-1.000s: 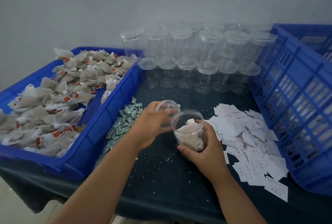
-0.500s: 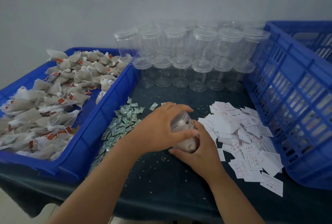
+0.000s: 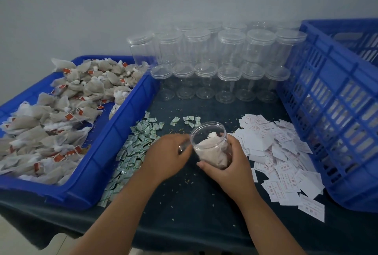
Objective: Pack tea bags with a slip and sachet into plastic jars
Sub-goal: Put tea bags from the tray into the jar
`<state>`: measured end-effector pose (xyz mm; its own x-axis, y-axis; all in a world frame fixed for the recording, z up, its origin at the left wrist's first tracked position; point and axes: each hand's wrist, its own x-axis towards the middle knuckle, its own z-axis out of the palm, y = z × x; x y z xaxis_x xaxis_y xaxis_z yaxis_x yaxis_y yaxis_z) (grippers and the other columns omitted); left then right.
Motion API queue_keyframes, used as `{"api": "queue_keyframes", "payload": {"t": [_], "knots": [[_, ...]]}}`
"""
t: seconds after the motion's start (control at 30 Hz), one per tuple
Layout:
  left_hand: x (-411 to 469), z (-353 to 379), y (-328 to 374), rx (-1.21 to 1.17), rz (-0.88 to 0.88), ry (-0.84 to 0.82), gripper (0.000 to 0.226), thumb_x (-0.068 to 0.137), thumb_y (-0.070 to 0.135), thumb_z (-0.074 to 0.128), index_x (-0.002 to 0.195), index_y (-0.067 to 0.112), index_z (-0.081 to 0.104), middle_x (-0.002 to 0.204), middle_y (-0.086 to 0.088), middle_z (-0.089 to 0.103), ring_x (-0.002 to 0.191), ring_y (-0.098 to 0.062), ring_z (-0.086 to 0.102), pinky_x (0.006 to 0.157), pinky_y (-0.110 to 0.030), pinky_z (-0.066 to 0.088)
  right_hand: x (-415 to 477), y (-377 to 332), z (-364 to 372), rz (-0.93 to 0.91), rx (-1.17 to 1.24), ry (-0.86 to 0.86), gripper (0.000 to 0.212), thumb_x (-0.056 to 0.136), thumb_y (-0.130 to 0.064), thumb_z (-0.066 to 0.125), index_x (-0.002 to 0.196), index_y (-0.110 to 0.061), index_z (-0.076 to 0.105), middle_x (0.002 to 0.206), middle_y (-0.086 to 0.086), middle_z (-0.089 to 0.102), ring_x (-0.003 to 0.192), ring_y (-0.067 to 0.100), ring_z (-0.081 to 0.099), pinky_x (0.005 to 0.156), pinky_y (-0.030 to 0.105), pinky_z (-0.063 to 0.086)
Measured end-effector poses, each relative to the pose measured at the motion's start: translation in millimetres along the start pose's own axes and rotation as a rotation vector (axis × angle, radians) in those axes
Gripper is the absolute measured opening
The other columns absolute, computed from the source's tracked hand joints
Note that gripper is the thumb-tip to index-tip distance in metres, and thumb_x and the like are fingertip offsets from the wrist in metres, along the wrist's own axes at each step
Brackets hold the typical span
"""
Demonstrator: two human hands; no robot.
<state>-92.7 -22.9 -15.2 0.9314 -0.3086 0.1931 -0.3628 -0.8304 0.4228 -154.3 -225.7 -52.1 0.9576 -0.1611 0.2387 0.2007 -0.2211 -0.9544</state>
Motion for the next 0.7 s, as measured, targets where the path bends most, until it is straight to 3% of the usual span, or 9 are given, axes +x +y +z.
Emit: {"api": "queue_keyframes", "payload": {"t": [0.13,0.2,0.27,0.33,0.4,0.43,0.5,0.6,0.7], "knots": [[12.5,3.4,4.0,0.164,0.092,-0.278,0.068,0.085,0.073,0.028,0.127,0.038,0.068,0.119,0.013,0.065,0.113,-0.015,0.054,0.096,-0.038,0.047,-2.1,-3.8,-1.2,-0.014,0.066,0.065,0.088,0.060,-0.053,0.097,0.137,-0.044,0.056,0.135,-0.019,0.068,0.128,0.005,0.065,0.101,0.023,0.056],[26.0,-4.7,4.4,-0.091,-0.051,-0.348,0.053,0.094,0.068,0.028,0.110,0.046,0.074,0.107,0.024,0.066,0.108,-0.003,0.058,0.094,-0.033,0.047,-1.3,-8.0,-3.0,-0.023,0.083,0.110,0.083,0.061,-0.052,0.095,0.134,-0.050,0.055,0.132,-0.026,0.068,0.126,-0.001,0.064,0.096,0.012,0.052],[45.9,-9.9,0.9,-0.291,-0.174,-0.328,0.031,0.103,0.051,0.045,0.099,0.048,0.075,0.097,0.028,0.070,0.096,0.006,0.063,0.089,-0.029,0.051,0.4,-9.4,-3.6,-0.023,0.087,0.124,0.080,0.063,-0.051,0.094,0.133,-0.050,0.055,0.130,-0.027,0.068,0.125,-0.001,0.065,0.095,0.011,0.052],[64.9,-14.1,-0.2,-0.295,-0.236,-0.305,0.029,0.098,0.041,0.061,0.126,0.040,0.068,0.106,0.018,0.073,0.096,-0.003,0.067,0.089,-0.037,0.058,1.1,-9.6,-3.1,-0.014,0.093,0.123,0.081,0.063,-0.050,0.095,0.134,-0.047,0.056,0.131,-0.025,0.069,0.125,0.000,0.065,0.096,0.012,0.052],[85.0,-17.7,3.3,-0.217,-0.302,-0.310,0.066,0.090,0.041,0.068,0.152,0.033,0.047,0.126,0.007,0.070,0.105,-0.013,0.069,0.083,-0.035,0.056,1.1,-8.9,-3.1,-0.013,0.085,0.114,0.082,0.064,-0.049,0.096,0.136,-0.043,0.057,0.132,-0.020,0.069,0.126,0.003,0.066,0.096,0.014,0.054],[95.3,-20.2,8.1,-0.163,-0.344,-0.324,0.071,0.088,0.040,0.069,0.154,0.030,0.046,0.136,0.003,0.066,0.110,-0.017,0.068,0.081,-0.033,0.054,1.0,-8.6,-3.3,-0.012,0.078,0.109,0.082,0.065,-0.049,0.096,0.136,-0.041,0.057,0.133,-0.018,0.070,0.126,0.005,0.066,0.096,0.015,0.054],[114.1,-20.8,16.7,-0.088,-0.391,-0.356,0.050,0.087,0.034,0.069,0.135,0.021,0.066,0.134,-0.006,0.068,0.104,-0.021,0.070,0.083,-0.034,0.059,1.0,-8.2,-3.9,-0.006,0.065,0.108,0.081,0.066,-0.049,0.097,0.136,-0.042,0.057,0.133,-0.018,0.069,0.126,0.005,0.066,0.096,0.015,0.054],[134.1,-12.5,22.2,0.103,-0.411,-0.426,0.022,0.088,0.027,0.067,0.099,0.010,0.076,0.099,-0.010,0.077,0.082,-0.026,0.075,0.074,-0.035,0.062,1.6,-7.2,-4.7,0.014,0.071,0.122,0.080,0.067,-0.048,0.097,0.135,-0.043,0.057,0.132,-0.017,0.070,0.124,0.006,0.068,0.096,0.021,0.057],[143.7,1.8,17.5,0.215,-0.414,-0.451,0.020,0.094,0.025,0.067,0.100,0.006,0.074,0.101,-0.011,0.077,0.090,-0.029,0.075,0.079,-0.035,0.061,3.5,-5.9,-5.4,0.032,0.075,0.131,0.080,0.067,-0.046,0.098,0.136,-0.036,0.059,0.130,-0.014,0.072,0.121,0.008,0.070,0.095,0.023,0.059]]}}
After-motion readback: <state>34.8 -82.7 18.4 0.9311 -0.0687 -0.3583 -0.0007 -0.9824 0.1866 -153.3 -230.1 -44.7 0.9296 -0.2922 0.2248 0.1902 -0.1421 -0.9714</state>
